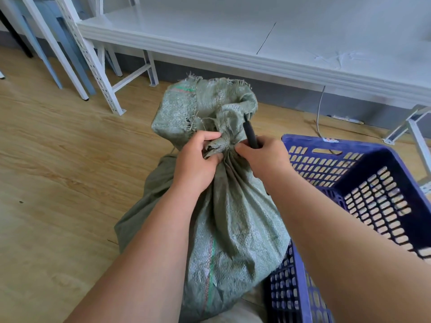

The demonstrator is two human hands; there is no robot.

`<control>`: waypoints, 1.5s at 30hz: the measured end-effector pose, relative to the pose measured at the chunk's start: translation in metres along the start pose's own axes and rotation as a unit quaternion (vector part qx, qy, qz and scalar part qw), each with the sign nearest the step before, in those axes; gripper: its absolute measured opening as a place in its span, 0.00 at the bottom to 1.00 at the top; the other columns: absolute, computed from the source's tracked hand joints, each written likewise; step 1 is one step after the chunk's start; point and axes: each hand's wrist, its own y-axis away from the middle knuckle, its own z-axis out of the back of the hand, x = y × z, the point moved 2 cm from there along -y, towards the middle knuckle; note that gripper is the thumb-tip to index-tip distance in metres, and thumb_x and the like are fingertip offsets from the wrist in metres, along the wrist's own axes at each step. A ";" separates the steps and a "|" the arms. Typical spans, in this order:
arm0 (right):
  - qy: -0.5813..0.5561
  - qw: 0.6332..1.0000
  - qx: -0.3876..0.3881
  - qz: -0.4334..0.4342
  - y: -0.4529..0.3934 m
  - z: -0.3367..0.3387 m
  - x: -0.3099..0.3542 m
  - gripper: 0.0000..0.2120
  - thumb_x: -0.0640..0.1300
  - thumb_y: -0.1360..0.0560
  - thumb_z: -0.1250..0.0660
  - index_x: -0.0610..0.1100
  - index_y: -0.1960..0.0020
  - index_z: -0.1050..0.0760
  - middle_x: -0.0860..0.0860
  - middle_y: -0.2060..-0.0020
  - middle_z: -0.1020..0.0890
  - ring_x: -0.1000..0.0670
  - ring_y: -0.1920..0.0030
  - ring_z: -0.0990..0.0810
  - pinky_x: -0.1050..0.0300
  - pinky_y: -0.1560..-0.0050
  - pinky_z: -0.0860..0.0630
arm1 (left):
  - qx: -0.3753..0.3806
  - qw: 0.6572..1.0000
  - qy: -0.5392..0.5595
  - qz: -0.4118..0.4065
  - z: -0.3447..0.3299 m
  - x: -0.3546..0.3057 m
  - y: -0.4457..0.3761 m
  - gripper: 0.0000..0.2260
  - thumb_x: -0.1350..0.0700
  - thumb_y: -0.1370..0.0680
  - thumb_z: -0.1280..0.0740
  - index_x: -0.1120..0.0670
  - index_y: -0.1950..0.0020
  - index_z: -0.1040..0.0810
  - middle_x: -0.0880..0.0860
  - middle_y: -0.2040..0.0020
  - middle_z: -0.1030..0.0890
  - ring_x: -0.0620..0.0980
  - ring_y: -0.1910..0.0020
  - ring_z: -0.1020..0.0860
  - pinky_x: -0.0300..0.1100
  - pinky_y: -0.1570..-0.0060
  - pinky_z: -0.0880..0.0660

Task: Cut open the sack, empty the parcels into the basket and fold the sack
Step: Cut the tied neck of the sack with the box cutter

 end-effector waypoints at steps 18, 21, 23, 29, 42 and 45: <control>0.065 0.997 0.028 0.020 0.007 -0.010 0.022 0.05 0.49 0.27 0.29 0.49 0.57 0.23 0.53 0.70 0.24 0.55 0.69 0.27 0.60 0.73 0.37 | -0.025 0.991 -0.133 0.015 0.004 -0.021 0.005 0.15 0.52 0.27 0.28 0.46 0.44 0.27 0.43 0.46 0.20 0.47 0.46 0.22 0.39 0.54 0.32; 0.062 0.998 0.028 0.008 0.006 -0.009 0.021 0.05 0.49 0.26 0.30 0.48 0.56 0.23 0.53 0.69 0.24 0.55 0.69 0.28 0.61 0.73 0.36 | -0.005 0.992 -0.127 0.004 0.007 -0.023 0.004 0.17 0.51 0.29 0.26 0.46 0.43 0.25 0.44 0.45 0.21 0.46 0.44 0.24 0.39 0.50 0.30; 0.053 0.998 0.029 0.000 0.005 -0.008 0.020 0.05 0.49 0.25 0.31 0.48 0.54 0.24 0.53 0.68 0.24 0.55 0.69 0.27 0.61 0.73 0.36 | -0.003 0.990 -0.140 -0.014 0.013 -0.025 0.002 0.18 0.49 0.31 0.24 0.46 0.43 0.22 0.46 0.43 0.24 0.46 0.41 0.27 0.39 0.43 0.32; 0.043 0.999 0.030 -0.004 0.004 -0.006 0.020 0.07 0.49 0.24 0.32 0.46 0.50 0.23 0.52 0.67 0.24 0.53 0.68 0.27 0.60 0.73 0.35 | -0.090 0.980 -0.165 0.065 0.036 -0.033 -0.002 0.10 0.44 0.23 0.34 0.50 0.49 0.23 0.46 0.53 0.21 0.49 0.53 0.23 0.40 0.58 0.29; 0.014 1.000 -0.015 0.003 0.000 -0.005 0.023 0.05 0.49 0.26 0.31 0.48 0.57 0.23 0.51 0.68 0.23 0.46 0.60 0.23 0.56 0.61 0.29 | 0.028 0.993 -0.116 -0.013 0.010 -0.024 0.000 0.10 0.58 0.25 0.30 0.48 0.46 0.18 0.47 0.48 0.19 0.46 0.52 0.20 0.41 0.48 0.24; 0.002 1.000 -0.023 0.006 0.000 -0.005 0.025 0.06 0.49 0.26 0.32 0.47 0.55 0.22 0.52 0.69 0.24 0.47 0.63 0.25 0.56 0.62 0.30 | 0.003 0.996 -0.084 -0.012 0.009 -0.024 -0.001 0.06 0.57 0.26 0.28 0.49 0.51 0.20 0.46 0.56 0.19 0.46 0.59 0.21 0.41 0.54 0.24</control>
